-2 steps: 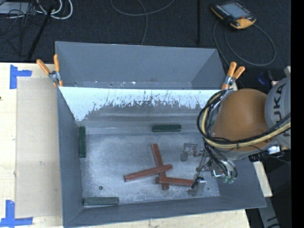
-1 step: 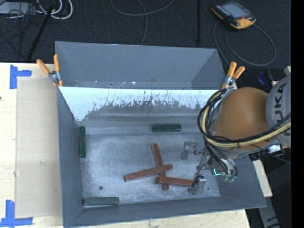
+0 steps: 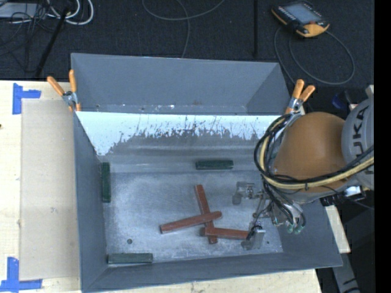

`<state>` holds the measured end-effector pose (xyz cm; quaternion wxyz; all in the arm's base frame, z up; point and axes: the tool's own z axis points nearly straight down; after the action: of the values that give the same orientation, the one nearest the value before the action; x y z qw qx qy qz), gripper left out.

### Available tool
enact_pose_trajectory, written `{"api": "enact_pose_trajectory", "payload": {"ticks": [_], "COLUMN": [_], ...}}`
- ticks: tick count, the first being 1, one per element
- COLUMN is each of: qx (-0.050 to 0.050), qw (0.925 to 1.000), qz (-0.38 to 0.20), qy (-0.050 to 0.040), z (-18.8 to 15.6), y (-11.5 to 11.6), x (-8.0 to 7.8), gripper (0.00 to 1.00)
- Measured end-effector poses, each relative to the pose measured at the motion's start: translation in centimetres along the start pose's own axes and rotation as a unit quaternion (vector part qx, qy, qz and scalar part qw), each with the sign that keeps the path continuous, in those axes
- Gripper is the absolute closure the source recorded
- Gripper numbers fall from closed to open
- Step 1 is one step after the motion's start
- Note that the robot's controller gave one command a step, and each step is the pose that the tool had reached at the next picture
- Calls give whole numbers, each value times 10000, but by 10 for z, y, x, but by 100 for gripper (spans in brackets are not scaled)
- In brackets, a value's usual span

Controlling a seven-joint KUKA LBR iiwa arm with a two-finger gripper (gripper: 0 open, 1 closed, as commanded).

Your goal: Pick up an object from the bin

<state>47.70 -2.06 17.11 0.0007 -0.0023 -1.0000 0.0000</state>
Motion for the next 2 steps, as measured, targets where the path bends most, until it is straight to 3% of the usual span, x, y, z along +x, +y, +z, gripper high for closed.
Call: {"api": "enact_pose_trajectory", "payload": {"ticks": [1, 2], "qx": [-2, -1], "qw": [9999, 9992], "qz": [-110, -388], "qy": [47, 5], "z": [26, 21], "y": [4, 7], "x": [-43, -57], "gripper": [0, 0]}}
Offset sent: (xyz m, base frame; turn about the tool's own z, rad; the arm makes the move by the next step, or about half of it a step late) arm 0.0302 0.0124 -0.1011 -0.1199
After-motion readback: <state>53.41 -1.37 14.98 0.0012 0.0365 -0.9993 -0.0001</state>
